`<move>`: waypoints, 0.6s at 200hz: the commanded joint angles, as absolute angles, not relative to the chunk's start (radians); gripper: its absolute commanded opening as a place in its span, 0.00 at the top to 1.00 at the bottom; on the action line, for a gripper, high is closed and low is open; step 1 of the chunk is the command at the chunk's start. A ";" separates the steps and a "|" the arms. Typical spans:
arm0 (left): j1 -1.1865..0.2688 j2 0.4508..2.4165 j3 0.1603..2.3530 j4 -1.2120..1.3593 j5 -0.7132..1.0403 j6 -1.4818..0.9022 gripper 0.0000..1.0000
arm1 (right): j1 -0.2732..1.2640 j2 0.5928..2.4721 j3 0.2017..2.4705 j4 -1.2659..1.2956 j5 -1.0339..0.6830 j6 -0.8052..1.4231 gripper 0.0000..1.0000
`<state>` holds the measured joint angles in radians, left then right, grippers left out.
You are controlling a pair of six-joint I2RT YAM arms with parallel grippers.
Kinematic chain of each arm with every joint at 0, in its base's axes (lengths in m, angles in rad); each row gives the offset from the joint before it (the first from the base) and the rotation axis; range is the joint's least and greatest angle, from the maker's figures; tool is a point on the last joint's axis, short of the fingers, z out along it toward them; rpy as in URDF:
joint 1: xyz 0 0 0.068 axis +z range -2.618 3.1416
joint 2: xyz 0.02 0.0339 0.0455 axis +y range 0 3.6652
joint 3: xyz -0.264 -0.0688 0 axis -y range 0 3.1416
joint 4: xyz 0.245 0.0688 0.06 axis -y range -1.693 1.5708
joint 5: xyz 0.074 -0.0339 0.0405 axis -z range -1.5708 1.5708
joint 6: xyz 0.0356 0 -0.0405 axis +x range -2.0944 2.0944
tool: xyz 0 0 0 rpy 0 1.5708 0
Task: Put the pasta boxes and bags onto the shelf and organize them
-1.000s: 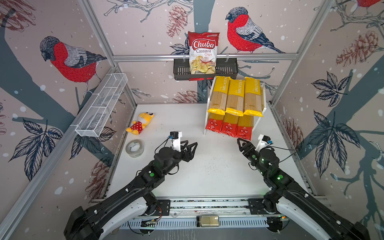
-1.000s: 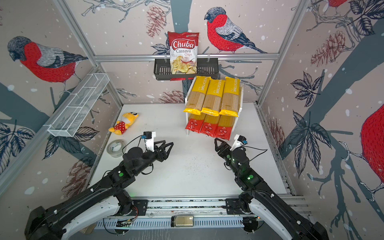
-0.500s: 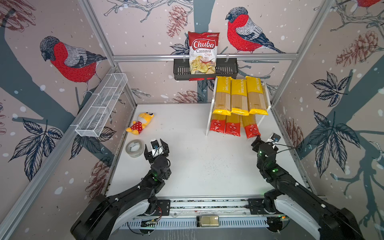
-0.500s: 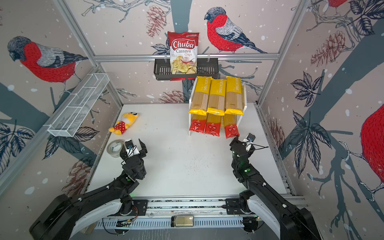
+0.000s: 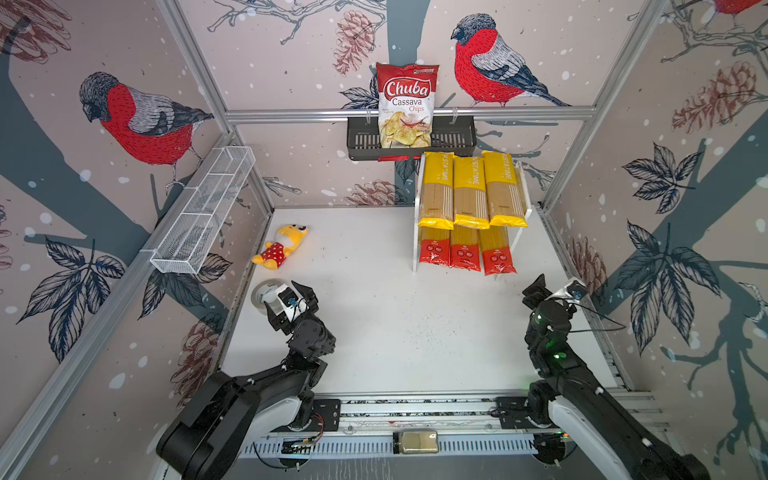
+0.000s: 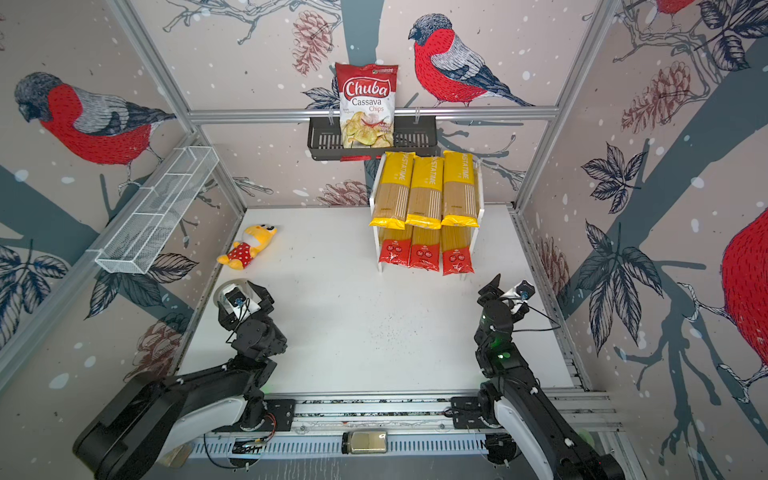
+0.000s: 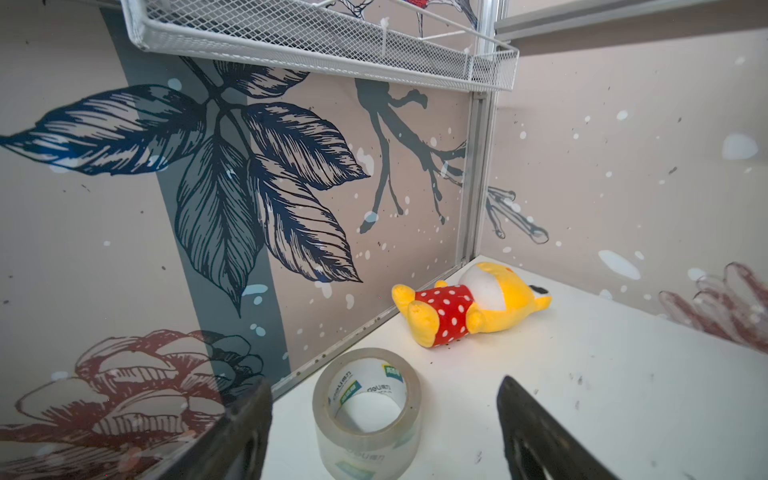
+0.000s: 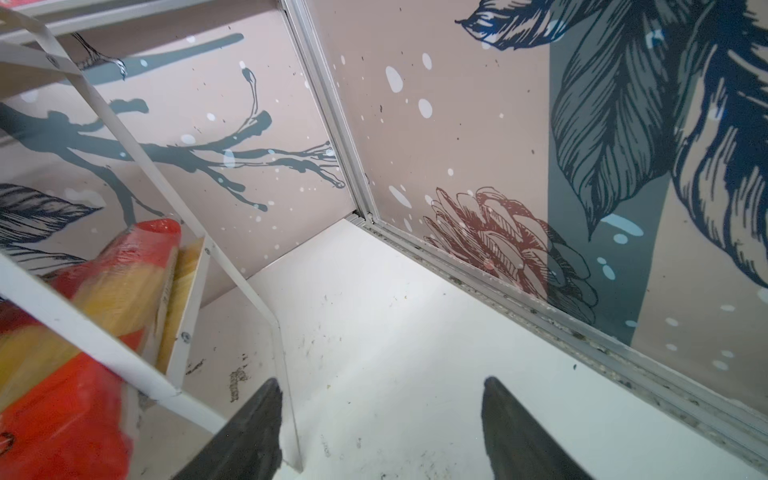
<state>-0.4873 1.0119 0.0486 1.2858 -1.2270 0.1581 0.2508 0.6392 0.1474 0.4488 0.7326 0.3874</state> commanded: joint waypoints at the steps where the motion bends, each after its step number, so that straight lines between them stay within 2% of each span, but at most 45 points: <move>1: -0.475 0.918 0.071 0.982 -1.134 -0.015 0.17 | 0.221 0.630 0.101 0.530 0.713 0.322 0.24; 16: -0.439 0.880 0.073 0.872 -1.058 -0.097 0.17 | 0.159 0.667 0.096 0.581 0.664 0.304 0.24; 35: -0.411 0.909 0.040 0.975 -1.017 -0.037 0.17 | 0.074 0.736 0.141 0.540 0.590 0.332 0.24; 60: -0.400 1.046 0.060 1.032 -1.006 0.021 0.17 | 0.040 0.799 0.115 0.682 0.580 0.324 0.24; 82: -0.373 1.210 0.040 1.295 -0.980 0.105 0.15 | 0.028 0.879 0.108 0.777 0.561 0.299 0.24; 96: -0.333 1.255 0.044 1.358 -0.868 0.091 0.15 | 0.018 0.920 0.096 0.830 0.537 0.298 0.24; 120: -0.217 1.270 0.089 1.269 -0.612 -0.026 0.14 | 0.014 1.018 0.093 0.927 0.525 0.290 0.24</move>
